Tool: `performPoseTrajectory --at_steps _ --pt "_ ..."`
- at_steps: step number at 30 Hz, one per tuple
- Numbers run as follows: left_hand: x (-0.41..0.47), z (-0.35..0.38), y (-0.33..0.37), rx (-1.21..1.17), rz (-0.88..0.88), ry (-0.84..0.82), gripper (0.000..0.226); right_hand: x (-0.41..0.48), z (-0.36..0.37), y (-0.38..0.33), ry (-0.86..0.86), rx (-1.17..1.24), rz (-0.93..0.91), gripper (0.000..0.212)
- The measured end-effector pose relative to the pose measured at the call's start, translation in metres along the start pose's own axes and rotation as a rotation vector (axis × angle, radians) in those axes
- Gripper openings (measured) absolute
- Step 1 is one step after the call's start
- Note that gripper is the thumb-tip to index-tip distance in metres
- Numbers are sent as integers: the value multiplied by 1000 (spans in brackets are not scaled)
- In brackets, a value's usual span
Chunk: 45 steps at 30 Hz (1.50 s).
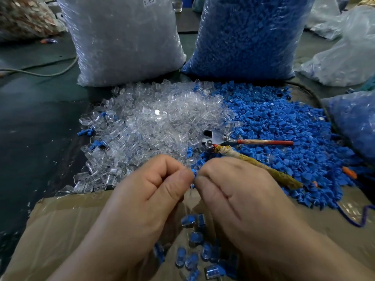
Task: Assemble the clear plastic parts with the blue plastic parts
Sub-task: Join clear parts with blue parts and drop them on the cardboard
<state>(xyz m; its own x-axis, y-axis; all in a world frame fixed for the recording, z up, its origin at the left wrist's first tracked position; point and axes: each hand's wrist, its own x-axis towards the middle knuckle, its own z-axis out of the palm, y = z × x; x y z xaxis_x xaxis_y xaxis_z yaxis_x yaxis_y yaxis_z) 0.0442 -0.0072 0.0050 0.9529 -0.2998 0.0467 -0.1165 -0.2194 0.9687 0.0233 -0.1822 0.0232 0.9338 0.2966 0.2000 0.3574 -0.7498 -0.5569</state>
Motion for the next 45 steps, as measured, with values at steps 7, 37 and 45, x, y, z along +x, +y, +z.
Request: performPoseTrajectory --at_steps 7,37,45 --pt "0 -17 1 363 139 -120 12 0 -9 10 -137 -66 239 36" --pt "9 -4 -13 956 37 35 25 17 20 26 -26 -447 3 22" --pt "11 -2 -14 913 61 90 16 11 11 27 181 -32 105 25"
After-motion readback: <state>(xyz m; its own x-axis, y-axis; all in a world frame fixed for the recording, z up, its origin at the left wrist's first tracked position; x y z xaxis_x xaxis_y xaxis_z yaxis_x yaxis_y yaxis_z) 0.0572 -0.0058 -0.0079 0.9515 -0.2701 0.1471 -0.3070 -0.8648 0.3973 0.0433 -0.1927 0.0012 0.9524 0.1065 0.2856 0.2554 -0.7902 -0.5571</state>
